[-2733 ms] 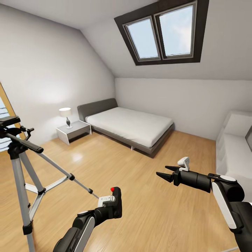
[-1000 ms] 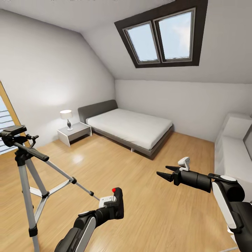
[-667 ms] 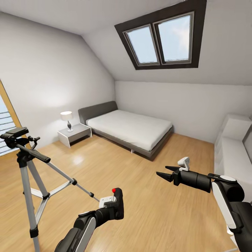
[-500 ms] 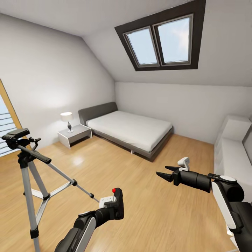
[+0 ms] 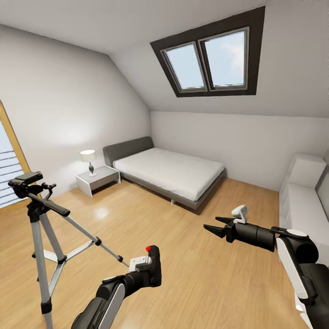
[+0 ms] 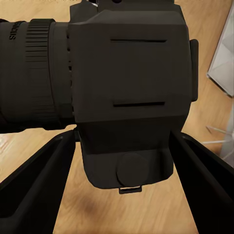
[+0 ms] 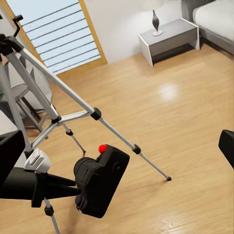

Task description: Attach the digital camera to the camera tripod in the bedroom.

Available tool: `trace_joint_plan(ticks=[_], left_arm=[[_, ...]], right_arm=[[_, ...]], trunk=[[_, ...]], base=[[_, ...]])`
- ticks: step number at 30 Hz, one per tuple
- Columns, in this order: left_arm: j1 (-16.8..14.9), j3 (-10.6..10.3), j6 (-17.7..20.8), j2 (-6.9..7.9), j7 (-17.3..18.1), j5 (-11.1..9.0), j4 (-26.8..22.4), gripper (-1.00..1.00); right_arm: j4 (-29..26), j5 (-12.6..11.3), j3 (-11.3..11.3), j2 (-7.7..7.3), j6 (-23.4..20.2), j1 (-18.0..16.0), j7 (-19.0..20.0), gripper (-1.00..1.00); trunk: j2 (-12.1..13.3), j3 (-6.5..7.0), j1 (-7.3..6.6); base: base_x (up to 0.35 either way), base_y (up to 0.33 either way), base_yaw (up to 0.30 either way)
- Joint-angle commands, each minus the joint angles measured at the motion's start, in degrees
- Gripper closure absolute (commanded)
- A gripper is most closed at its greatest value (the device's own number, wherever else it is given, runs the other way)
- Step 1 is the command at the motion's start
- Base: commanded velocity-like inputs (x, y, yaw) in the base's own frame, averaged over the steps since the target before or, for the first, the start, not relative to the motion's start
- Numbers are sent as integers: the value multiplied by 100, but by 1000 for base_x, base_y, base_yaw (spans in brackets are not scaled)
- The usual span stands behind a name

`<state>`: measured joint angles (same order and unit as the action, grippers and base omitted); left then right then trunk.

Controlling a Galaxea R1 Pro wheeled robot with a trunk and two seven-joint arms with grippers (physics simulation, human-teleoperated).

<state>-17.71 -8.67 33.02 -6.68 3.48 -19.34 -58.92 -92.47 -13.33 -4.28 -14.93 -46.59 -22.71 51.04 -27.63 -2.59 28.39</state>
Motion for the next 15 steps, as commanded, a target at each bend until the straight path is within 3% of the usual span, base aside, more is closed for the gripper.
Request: trace_joint_plan(ticks=[1,9,15], left_arm=[[-4,6,29,-1,13,-8,-6,100],[-4,1,27,-10,-179,-14,-6,100],[2,-20,11,-47,-290,-19,-18,100]], right_arm=[[-1,-11,-4,-1,-28,-6,12,-100],[0,-11,-5,-7,33,-6,18,-100],[0,-11,-9,-4,62,-6,21,-100]], trunk=[[30,10,-19],[351,160,-195],[351,160,-195]], base=[[0,0,0],[0,0,0],[0,0,0]])
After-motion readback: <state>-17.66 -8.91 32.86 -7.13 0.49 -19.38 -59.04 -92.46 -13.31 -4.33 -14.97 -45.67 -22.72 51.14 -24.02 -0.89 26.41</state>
